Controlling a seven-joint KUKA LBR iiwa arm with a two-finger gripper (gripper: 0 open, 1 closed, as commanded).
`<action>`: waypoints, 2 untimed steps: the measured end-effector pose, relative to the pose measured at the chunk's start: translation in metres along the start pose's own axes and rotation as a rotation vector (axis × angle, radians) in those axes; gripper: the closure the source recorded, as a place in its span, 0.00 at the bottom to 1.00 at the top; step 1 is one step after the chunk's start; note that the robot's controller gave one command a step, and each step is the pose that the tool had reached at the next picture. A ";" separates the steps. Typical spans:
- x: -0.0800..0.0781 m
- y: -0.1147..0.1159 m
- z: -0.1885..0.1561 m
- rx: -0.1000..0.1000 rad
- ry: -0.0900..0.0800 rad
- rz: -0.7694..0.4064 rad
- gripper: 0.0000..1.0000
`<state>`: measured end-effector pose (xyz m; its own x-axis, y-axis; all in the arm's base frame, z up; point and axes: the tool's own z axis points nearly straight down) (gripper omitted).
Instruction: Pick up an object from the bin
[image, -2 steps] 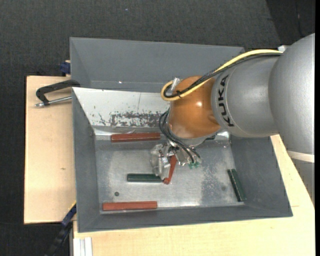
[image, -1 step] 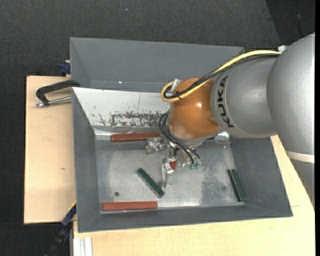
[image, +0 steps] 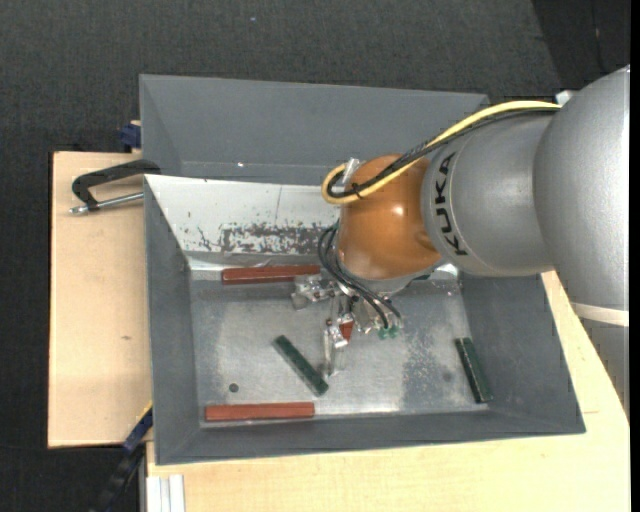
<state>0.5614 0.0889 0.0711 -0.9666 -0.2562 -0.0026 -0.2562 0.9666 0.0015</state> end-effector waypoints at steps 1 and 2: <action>0.008 0.010 -0.011 0.002 0.005 -0.080 0.00; 0.019 0.046 -0.022 0.002 -0.004 -0.297 0.00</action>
Offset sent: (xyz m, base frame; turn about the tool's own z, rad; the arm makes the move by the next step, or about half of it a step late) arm -0.0372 0.0443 0.0152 -0.3047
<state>0.5314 0.1283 0.0930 -0.8492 -0.5281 -0.0069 -0.5281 0.8492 -0.0014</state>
